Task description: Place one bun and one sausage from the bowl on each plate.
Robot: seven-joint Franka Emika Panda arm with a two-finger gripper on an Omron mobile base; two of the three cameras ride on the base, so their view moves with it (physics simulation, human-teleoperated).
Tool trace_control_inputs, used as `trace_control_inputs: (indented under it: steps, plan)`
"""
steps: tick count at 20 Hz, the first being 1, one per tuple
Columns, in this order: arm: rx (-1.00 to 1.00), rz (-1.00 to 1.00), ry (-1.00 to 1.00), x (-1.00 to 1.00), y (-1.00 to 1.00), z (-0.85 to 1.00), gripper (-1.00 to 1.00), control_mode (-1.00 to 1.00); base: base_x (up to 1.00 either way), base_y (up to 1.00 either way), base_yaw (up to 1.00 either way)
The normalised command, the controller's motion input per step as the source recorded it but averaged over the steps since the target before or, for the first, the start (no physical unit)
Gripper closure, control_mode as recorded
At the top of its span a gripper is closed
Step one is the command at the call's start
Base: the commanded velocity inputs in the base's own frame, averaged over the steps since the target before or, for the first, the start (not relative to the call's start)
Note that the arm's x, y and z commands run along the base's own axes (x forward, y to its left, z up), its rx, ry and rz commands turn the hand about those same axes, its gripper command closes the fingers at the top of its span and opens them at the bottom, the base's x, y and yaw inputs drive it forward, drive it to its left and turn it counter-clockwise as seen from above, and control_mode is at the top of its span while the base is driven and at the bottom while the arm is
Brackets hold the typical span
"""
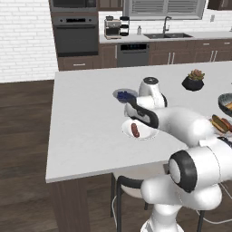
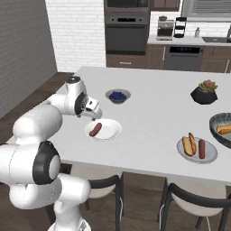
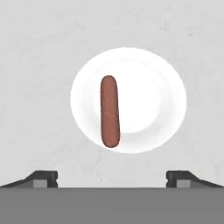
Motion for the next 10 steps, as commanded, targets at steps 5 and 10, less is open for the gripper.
trace_control_inputs:
  steps: [5,10]
  plan:
    - [0.13,0.0,-0.03,-1.0,-0.38,0.64,-1.0,-1.0,0.0,0.0,0.0]
    - [0.02,0.02,-0.06,-1.0,-0.13,0.23,-1.0,-1.0,0.0,0.0,0.0]
